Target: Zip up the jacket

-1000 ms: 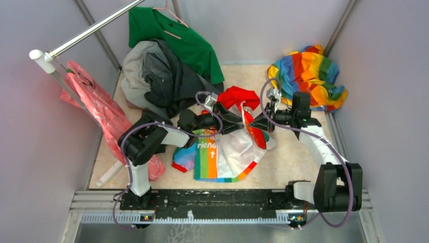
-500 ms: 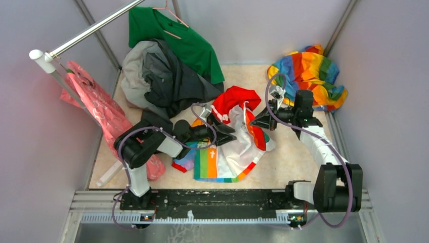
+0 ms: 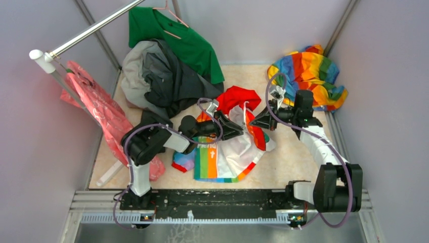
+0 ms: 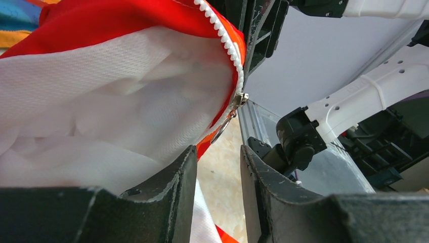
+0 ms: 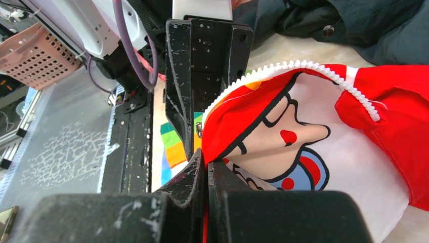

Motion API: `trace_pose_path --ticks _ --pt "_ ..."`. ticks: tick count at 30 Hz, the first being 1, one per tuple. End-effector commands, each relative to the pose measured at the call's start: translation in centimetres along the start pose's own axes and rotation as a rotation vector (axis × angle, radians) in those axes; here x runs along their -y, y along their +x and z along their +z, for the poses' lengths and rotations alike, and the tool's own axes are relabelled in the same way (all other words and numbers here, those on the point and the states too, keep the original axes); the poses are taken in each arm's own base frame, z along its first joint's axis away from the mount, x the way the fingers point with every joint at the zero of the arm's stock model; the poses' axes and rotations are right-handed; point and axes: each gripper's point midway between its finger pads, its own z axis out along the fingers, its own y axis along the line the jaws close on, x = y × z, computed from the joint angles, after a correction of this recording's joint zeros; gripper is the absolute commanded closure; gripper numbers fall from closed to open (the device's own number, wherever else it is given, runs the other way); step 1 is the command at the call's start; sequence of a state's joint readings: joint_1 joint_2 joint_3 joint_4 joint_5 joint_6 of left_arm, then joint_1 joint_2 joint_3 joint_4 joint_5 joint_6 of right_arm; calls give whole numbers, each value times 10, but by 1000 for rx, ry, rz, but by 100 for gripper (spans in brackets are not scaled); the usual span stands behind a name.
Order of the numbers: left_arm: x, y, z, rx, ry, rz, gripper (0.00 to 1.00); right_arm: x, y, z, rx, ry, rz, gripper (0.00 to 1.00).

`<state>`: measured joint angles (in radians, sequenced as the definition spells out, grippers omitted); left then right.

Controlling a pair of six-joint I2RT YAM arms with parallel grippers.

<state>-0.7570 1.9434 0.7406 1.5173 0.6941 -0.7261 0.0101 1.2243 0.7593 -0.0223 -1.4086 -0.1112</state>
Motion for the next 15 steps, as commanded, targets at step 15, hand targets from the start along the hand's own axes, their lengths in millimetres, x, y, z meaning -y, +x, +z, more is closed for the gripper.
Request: trace_pose_path --ticks 15 --pt "44 -31 7 69 199 79 72 0 -8 -1 10 -13 -58 100"
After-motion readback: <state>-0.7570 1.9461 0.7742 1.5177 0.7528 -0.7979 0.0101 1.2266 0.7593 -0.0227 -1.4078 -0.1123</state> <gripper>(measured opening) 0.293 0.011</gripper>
